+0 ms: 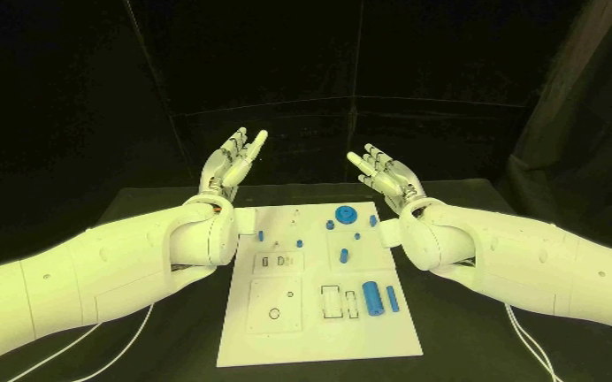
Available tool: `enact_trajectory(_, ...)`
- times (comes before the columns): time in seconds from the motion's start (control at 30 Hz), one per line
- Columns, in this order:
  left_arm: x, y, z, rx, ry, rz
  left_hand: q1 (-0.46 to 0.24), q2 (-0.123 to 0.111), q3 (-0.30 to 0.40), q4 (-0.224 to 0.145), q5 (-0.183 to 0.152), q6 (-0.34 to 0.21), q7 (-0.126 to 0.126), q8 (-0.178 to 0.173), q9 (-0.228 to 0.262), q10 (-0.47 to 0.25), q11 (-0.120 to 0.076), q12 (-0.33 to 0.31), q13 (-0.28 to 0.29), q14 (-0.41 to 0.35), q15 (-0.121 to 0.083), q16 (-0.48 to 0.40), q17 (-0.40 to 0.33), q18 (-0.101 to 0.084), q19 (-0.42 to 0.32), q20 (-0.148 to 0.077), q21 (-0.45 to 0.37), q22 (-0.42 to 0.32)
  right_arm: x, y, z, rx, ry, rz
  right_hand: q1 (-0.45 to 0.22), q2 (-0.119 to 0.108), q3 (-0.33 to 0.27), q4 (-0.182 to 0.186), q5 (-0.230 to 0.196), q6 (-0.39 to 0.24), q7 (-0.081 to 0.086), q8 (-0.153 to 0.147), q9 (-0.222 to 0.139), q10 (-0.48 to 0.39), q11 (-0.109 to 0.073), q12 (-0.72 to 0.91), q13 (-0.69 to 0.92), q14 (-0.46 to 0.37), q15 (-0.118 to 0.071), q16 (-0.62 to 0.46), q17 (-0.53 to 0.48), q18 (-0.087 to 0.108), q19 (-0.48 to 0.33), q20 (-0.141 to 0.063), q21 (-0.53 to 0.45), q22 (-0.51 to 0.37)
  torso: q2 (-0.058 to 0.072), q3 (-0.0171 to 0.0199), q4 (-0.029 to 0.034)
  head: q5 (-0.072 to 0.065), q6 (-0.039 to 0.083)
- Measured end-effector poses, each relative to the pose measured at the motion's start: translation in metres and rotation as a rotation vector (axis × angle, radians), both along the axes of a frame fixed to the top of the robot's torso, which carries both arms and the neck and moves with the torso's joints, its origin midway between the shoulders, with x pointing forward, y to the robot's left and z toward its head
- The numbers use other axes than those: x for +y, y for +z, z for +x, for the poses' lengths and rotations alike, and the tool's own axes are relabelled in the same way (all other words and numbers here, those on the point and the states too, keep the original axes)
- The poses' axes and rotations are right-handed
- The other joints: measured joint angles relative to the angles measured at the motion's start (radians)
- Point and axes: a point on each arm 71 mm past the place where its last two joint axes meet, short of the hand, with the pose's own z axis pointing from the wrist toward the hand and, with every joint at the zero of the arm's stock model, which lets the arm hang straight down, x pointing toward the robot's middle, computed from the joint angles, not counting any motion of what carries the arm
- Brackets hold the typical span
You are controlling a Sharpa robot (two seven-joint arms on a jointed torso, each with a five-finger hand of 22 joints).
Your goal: Assemble the parts on the task board
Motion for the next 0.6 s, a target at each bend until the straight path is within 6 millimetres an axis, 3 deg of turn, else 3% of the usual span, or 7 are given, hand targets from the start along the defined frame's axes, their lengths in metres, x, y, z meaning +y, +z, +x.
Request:
enact_trajectory(0.07, 0.0, 0.0, 0.0, -0.004, -0.004, -0.009, 0.009, 0.002, -0.001, 0.001, 0.0, 0.0, 0.0, 0.0, 0.0, 0.001, 0.001, 0.0, 0.0, 0.002, 0.002, 0.0, 0.0, 0.0, 0.001, 0.001, 0.0, 0.0, 0.003, -0.001, 0.002, 0.004, 0.048, -0.006, 0.027, 0.003, -0.008, 0.002, 0.006, 0.005, -0.001, 0.0, 0.001, 0.004, 0.013, 0.0, 0.001, 0.006, 0.011, 0.003, 0.001, 0.013, 0.005, 0.005, 0.0, 0.002, 0.0, 0.0, 0.0, 0.0, 0.0)
enact_trajectory(0.2, 0.0, 0.001, 0.0, -0.008, -0.008, -0.019, 0.009, 0.002, -0.001, 0.001, 0.0, 0.0, 0.0, 0.0, 0.0, -0.002, 0.005, 0.0, 0.001, 0.002, 0.002, 0.0, 0.0, 0.0, 0.001, 0.001, 0.0, 0.001, 0.006, -0.002, 0.003, 0.012, 0.113, -0.017, 0.037, 0.005, -0.011, -0.001, 0.006, 0.013, 0.0, 0.0, 0.002, 0.007, 0.017, 0.004, 0.002, 0.006, 0.01, 0.003, 0.001, 0.013, 0.005, 0.005, 0.004, 0.003, 0.0, -0.0001, 0.0001, 0.0, 0.0)
enact_trajectory(0.3, -0.001, 0.001, 0.0, -0.01, -0.011, -0.025, 0.009, 0.002, -0.001, 0.001, 0.0, 0.0, 0.0, 0.0, 0.0, -0.002, 0.005, 0.0, 0.001, 0.002, 0.002, 0.0, 0.0, 0.0, 0.001, 0.001, 0.0, 0.001, 0.008, -0.003, 0.004, 0.019, 0.156, -0.025, 0.064, 0.012, -0.011, -0.014, 0.006, 0.03, 0.0, 0.006, 0.004, 0.026, 0.03, 0.004, 0.005, 0.02, 0.025, 0.005, 0.004, 0.028, 0.008, 0.008, 0.012, 0.006, 0.0, -0.0001, 0.0001, 0.0, 0.0)
enact_trajectory(0.37, 0.005, 0.0, 0.002, -0.014, -0.005, -0.024, 0.013, 0.006, -0.001, 0.001, 0.0, 0.0, 0.0, 0.0, 0.0, 0.001, 0.009, 0.0, 0.001, 0.005, 0.005, 0.0, 0.0, 0.0, 0.001, 0.001, 0.0, 0.001, 0.004, -0.003, 0.004, 0.014, 0.167, -0.04, 0.082, 0.019, -0.008, -0.024, 0.006, 0.052, 0.001, 0.01, 0.008, 0.051, 0.043, 0.012, 0.008, 0.041, 0.04, 0.01, 0.007, 0.029, 0.016, 0.016, 0.018, 0.009, 0.0, -0.0001, 0.0001, 0.002, -0.007)
enact_trajectory(0.4, 0.009, 0.0, 0.003, -0.014, 0.002, -0.022, 0.015, 0.008, -0.001, 0.001, 0.0, 0.0, 0.0, 0.0, 0.0, 0.001, 0.009, 0.0, 0.001, 0.007, 0.007, 0.0, 0.001, 0.0, 0.001, 0.001, 0.0, 0.001, -0.001, -0.003, 0.005, 0.009, 0.162, -0.052, 0.111, 0.019, -0.006, -0.038, 0.006, 0.088, 0.003, 0.019, 0.013, 0.091, 0.062, 0.02, 0.013, 0.084, 0.053, 0.019, 0.012, 0.044, 0.038, 0.02, 0.032, 0.016, 0.0, -0.0001, 0.0001, 0.003, -0.008)
enact_trajectory(0.43, 0.013, 0.0, 0.003, -0.015, 0.008, -0.021, 0.018, 0.011, -0.001, 0.001, 0.0, 0.0, 0.0, 0.0, 0.0, 0.003, 0.015, 0.0, 0.001, 0.014, 0.014, 0.003, 0.003, 0.0, 0.002, 0.007, 0.0, 0.001, -0.006, -0.004, 0.006, 0.004, 0.154, -0.065, 0.13, 0.02, -0.004, -0.049, 0.006, 0.115, 0.005, 0.026, 0.017, 0.12, 0.069, 0.026, 0.016, 0.115, 0.06, 0.024, 0.015, 0.044, 0.061, 0.02, 0.044, 0.022, 0.0, -0.0001, 0.0001, 0.004, -0.01)
enact_trajectory(0.6, 0.018, 0.0, 0.001, -0.013, 0.004, -0.028, 0.045, 0.029, -0.01, -0.008, 0.0, 0.019, 0.0, 0.004, 0.003, 0.021, 0.039, 0.005, 0.005, 0.082, 0.034, 0.028, 0.017, 0.0, 0.023, 0.033, 0.013, 0.008, -0.014, -0.003, 0.009, -0.041, 0.142, -0.118, 0.219, 0.026, 0.009, -0.106, -0.025, 0.285, 0.017, 0.062, 0.038, 0.329, 0.088, 0.063, 0.035, 0.333, 0.07, 0.066, 0.034, 0.044, 0.21, 0.02, 0.121, 0.058, 0.0, -0.0006, 0.0001, 0.009, -0.012)
